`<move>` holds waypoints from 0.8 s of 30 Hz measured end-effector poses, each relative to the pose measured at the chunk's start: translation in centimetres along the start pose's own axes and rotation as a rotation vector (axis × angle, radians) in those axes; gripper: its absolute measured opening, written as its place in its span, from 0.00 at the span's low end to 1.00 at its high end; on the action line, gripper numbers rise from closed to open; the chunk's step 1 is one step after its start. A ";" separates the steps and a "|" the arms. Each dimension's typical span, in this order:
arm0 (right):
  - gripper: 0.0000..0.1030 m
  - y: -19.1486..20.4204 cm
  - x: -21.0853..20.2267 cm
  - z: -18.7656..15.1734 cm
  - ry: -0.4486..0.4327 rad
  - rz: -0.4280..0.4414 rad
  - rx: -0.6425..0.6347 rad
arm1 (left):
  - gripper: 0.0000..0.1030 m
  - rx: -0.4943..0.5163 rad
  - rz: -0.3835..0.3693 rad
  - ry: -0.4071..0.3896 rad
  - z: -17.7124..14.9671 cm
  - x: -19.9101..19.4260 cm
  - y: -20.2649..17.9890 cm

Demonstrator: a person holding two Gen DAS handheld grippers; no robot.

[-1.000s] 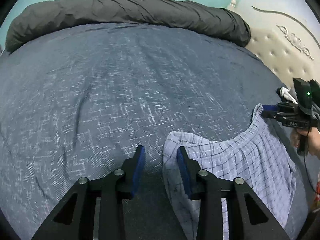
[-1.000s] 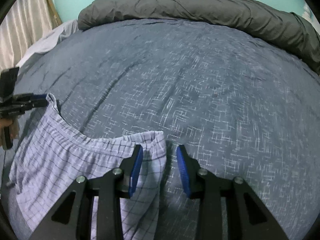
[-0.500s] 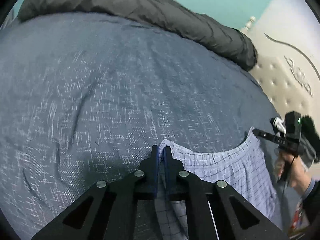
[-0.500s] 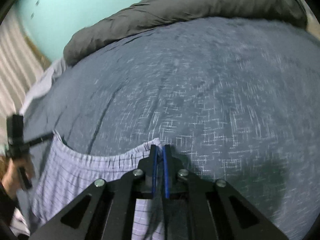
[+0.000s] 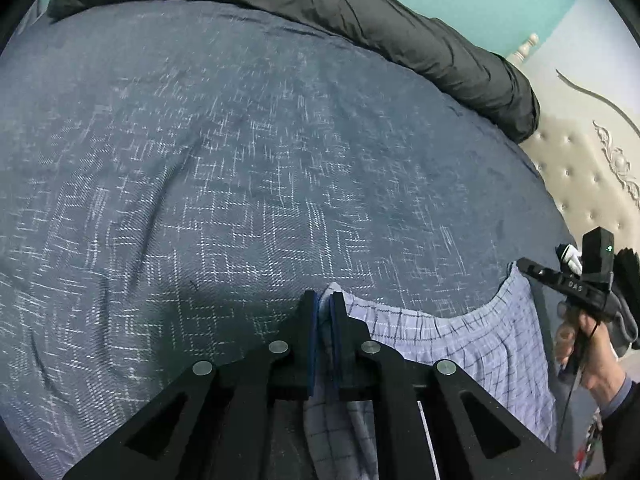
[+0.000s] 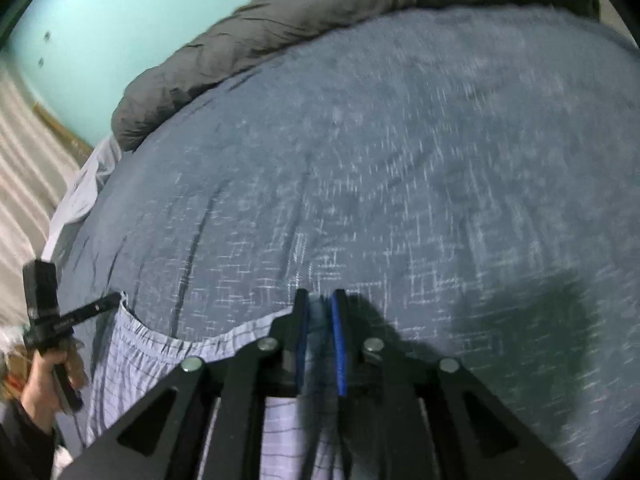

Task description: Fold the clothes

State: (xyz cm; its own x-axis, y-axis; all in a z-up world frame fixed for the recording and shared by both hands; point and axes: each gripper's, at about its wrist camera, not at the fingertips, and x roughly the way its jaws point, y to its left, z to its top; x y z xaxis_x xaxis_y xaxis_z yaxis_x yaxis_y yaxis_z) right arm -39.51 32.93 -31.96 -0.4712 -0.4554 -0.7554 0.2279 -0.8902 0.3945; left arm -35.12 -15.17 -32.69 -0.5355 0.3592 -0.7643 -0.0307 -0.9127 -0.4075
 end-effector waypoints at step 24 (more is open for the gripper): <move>0.06 1.2 0.7 -0.7 0.040 -0.095 -0.069 | 0.01 0.009 0.036 -0.015 -0.3 -1.3 -0.1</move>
State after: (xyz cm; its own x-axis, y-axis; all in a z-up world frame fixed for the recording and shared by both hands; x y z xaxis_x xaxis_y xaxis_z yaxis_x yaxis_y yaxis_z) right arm -38.98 31.55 -32.44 -0.4594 -0.3679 -0.8085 0.2424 -0.9276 0.2844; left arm -34.19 -15.45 -31.80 -0.5492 0.3231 -0.7707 -0.0188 -0.9268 -0.3751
